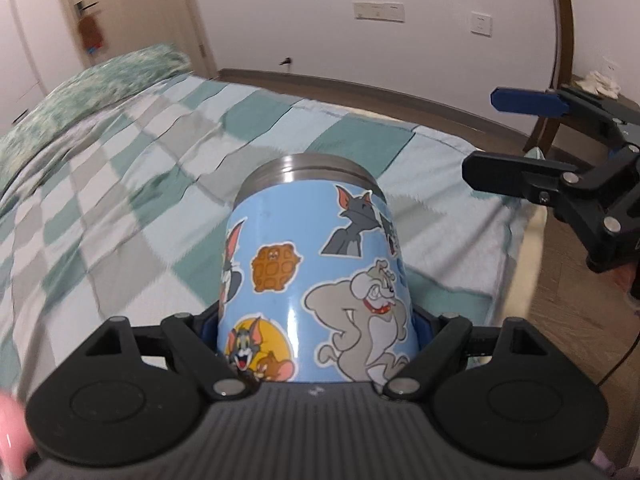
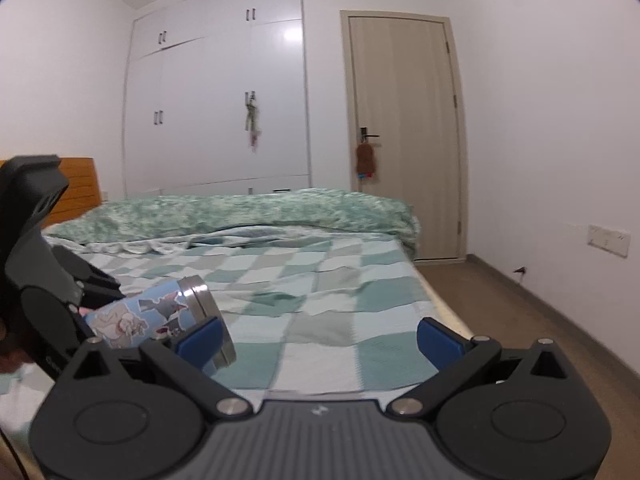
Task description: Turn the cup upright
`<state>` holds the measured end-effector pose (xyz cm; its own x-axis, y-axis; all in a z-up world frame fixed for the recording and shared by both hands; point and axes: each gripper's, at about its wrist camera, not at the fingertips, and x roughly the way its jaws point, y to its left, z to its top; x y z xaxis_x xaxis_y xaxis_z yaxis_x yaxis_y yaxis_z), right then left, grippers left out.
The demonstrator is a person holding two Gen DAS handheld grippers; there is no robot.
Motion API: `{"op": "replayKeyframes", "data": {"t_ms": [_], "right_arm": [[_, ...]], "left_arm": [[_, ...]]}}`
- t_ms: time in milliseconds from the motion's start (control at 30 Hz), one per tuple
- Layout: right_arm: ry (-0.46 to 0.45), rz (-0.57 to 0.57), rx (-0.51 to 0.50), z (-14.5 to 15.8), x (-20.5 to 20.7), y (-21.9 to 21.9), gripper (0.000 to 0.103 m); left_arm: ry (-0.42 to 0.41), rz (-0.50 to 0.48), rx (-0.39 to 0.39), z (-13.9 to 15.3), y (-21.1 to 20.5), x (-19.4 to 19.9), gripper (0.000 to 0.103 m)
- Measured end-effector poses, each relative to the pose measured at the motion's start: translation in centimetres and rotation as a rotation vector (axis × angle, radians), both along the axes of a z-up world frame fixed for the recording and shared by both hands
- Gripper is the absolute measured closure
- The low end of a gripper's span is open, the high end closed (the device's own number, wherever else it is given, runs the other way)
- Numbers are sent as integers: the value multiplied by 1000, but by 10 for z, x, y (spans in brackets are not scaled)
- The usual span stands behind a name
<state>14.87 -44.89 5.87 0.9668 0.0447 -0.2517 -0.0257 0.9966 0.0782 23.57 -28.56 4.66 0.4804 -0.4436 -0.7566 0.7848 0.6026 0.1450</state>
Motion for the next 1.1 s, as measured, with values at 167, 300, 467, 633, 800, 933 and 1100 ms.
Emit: {"op": "replayKeyframes", "data": {"t_ms": [167,300,467,633,800,933,1100], "right_arm": [[32,65,17,-6,-16,27,0],[59,107,10,-12,-23,46,0],[90,125,7,-23,-23,58,0],[121,117,2,-32,-16,58,0],[147,110,-10,-38,-8,54,0],[152,104,-16,-35,-10,58,0],[145,108,-26,-19,-15,67,0]], "left_arm": [[-8,84,-25,-7,28,-20,17],[-18,121,10,-19,42,-33,17],[-34,178,36,-37,51,-32,17],[-15,219,21,-49,50,-19,17],[9,215,27,-60,47,-16,17],[2,217,7,-56,49,-17,0],[-25,225,-38,-37,69,-37,0]]}}
